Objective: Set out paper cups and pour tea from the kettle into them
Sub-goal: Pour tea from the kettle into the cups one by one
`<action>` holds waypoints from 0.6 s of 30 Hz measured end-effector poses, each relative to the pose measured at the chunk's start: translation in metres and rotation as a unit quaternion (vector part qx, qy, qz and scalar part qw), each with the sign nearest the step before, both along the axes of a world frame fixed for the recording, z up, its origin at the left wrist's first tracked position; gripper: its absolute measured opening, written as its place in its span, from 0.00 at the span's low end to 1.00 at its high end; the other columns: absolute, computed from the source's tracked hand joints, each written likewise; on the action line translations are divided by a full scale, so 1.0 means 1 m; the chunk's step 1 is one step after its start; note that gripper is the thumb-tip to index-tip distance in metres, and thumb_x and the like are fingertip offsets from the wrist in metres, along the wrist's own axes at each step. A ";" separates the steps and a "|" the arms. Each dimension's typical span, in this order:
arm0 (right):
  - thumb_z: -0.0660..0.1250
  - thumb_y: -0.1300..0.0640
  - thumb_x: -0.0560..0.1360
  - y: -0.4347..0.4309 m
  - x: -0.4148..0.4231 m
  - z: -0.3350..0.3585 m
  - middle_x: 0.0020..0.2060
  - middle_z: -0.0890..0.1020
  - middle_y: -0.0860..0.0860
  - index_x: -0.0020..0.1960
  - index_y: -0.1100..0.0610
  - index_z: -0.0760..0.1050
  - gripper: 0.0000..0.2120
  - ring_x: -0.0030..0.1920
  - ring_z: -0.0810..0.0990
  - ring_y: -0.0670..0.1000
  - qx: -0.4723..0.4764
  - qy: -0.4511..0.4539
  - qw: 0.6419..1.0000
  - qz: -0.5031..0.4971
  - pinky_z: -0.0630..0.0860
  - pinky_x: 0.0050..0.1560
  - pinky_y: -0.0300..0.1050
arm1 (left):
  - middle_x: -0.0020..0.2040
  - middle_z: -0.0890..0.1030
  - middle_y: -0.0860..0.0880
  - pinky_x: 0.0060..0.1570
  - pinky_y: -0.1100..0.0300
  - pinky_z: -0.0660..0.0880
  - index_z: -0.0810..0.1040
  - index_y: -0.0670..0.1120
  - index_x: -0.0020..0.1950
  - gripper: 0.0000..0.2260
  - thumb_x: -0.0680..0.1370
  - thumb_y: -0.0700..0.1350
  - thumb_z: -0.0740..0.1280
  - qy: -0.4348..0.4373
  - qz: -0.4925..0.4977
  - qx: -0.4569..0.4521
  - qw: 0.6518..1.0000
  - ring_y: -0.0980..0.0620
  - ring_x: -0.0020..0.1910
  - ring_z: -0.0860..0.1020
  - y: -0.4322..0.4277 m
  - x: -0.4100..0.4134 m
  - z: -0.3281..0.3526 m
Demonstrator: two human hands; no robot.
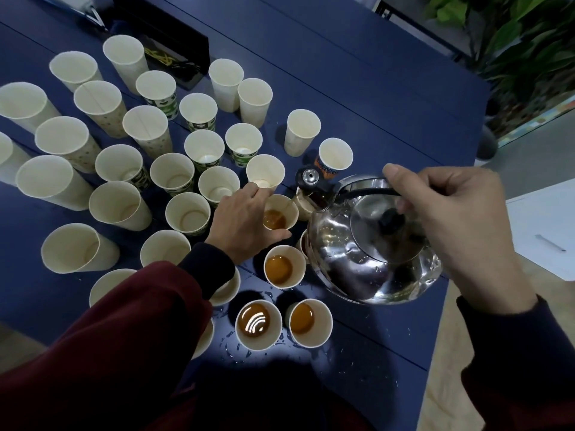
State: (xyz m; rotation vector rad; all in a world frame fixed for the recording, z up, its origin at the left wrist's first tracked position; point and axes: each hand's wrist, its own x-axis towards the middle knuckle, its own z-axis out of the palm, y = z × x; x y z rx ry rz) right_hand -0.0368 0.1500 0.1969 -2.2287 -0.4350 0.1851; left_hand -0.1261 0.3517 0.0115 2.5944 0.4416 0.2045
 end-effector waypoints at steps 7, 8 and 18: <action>0.72 0.49 0.77 -0.011 0.005 0.012 0.18 0.66 0.46 0.31 0.66 0.73 0.24 0.23 0.62 0.47 0.108 0.023 0.992 -0.057 0.61 0.28 0.41 | 0.49 0.78 0.47 0.42 0.49 0.74 0.78 0.47 0.56 0.34 0.64 0.72 0.65 -0.030 0.011 0.020 0.999 0.45 0.46 0.76 0.000 0.002 0.005; 0.72 0.48 0.76 -0.012 0.007 0.014 0.18 0.66 0.46 0.30 0.64 0.73 0.24 0.22 0.62 0.47 0.115 0.026 0.991 -0.067 0.61 0.28 0.41 | 0.49 0.78 0.47 0.42 0.49 0.74 0.78 0.46 0.56 0.33 0.65 0.72 0.65 -0.041 0.013 0.026 0.999 0.45 0.46 0.76 -0.001 0.004 0.006; 0.70 0.44 0.75 -0.025 0.019 0.021 0.20 0.63 0.46 0.34 0.63 0.77 0.22 0.26 0.60 0.48 0.061 0.003 0.993 -0.098 0.60 0.29 0.42 | 0.49 0.80 0.40 0.42 0.48 0.75 0.80 0.38 0.56 0.26 0.69 0.58 0.73 -0.113 -0.088 0.038 0.989 0.41 0.47 0.78 -0.007 0.042 0.001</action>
